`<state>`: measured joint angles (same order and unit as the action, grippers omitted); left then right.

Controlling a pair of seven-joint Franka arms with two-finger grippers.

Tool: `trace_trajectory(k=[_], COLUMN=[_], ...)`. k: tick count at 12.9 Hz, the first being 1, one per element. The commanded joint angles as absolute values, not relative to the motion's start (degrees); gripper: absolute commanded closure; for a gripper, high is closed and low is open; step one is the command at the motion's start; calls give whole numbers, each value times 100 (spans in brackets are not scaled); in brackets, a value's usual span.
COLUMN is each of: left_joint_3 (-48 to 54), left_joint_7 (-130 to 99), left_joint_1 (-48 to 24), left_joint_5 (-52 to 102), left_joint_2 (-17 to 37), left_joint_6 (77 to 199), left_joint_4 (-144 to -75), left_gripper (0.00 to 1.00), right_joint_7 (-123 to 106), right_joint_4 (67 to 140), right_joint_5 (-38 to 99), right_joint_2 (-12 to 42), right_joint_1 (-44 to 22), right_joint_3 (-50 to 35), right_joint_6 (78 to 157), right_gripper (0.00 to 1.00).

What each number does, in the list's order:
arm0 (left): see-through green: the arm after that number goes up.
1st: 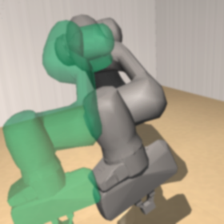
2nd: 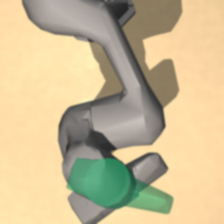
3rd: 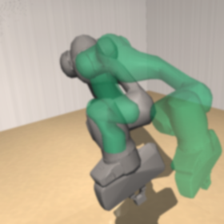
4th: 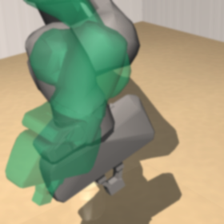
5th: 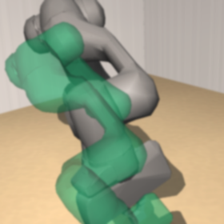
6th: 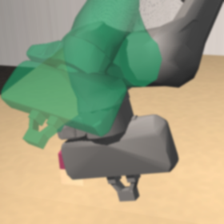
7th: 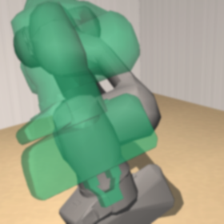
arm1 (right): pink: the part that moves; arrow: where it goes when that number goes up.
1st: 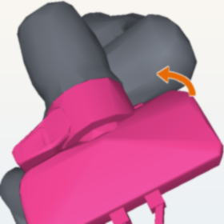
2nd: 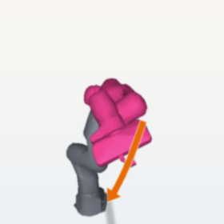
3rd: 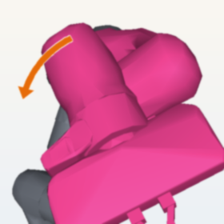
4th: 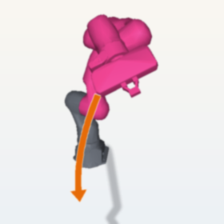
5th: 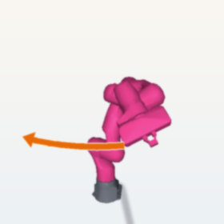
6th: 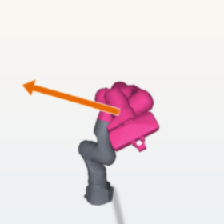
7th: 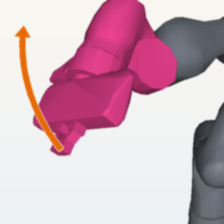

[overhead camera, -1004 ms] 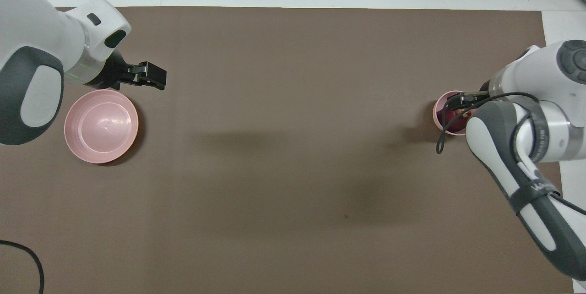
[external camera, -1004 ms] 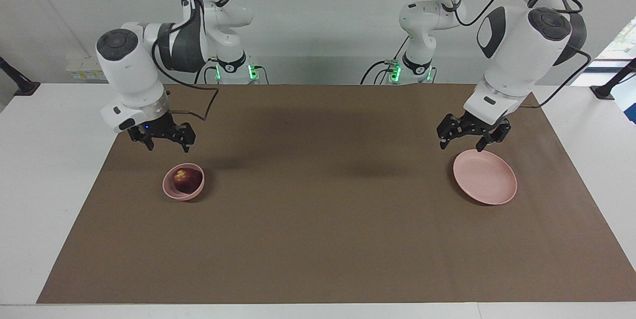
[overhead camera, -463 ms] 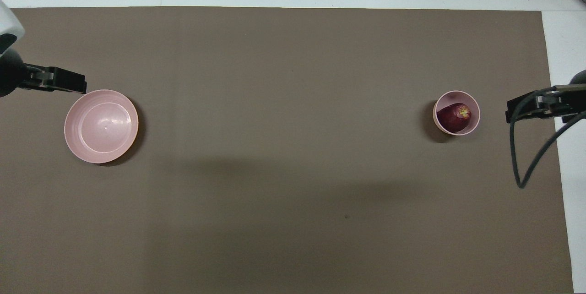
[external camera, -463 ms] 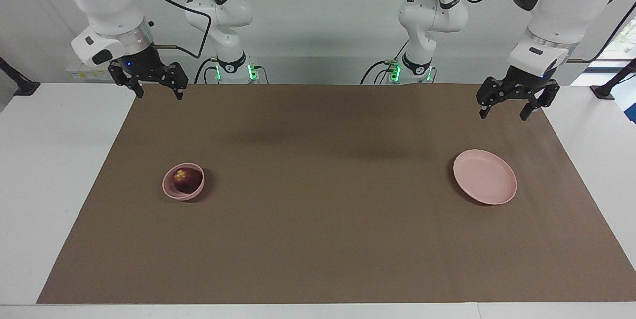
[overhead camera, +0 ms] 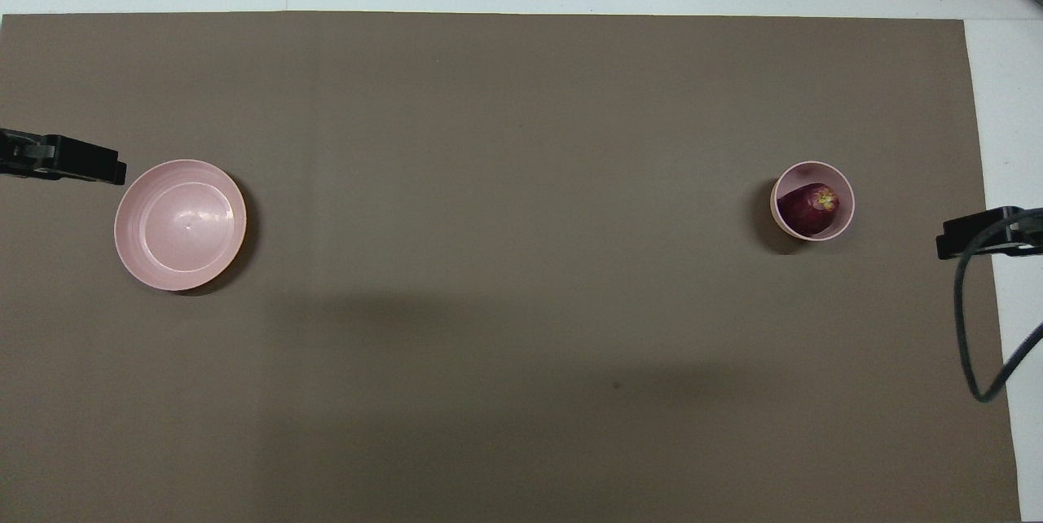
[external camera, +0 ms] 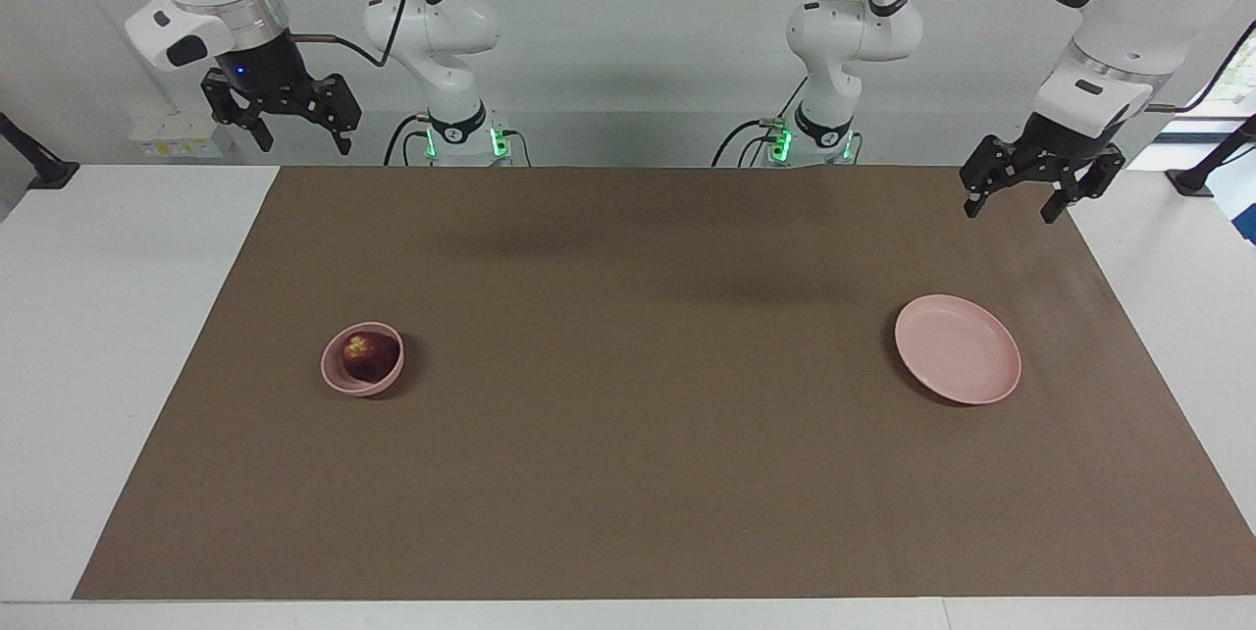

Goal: Move apple from plate to bowl

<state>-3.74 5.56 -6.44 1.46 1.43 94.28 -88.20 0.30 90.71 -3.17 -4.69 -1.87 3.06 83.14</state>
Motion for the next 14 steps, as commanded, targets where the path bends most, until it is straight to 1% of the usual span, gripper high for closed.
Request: trace_trajectory(k=[1,3,7,14], left_joint_3=[-378,-378,-316,-378], left_joint_7=[615,615,554,562], left_joint_1=[-624,-633,-633,-519], left_joint_5=[211,211,211,220], left_joint_2=[-43,-53,-70,-79], left_joint_6=[9334,9264,8667,8684], left_joint_4=[-8965,-8974,-8921,-8912], left_gripper=[0,0,0,0], right_joint_7=[-105,-132,-114,-62], right_joint_4=[9316,9395,9396,9404], right_joint_5=[-150,-149,-80,-70], right_joint_2=[-624,-677,-686,-686], right_joint_1=[-114,-88,-88,-88], right_joint_3=[325,325,325,325], right_joint_6=[8385,8446,8429,8446], right_gripper=[0,0,0,0])
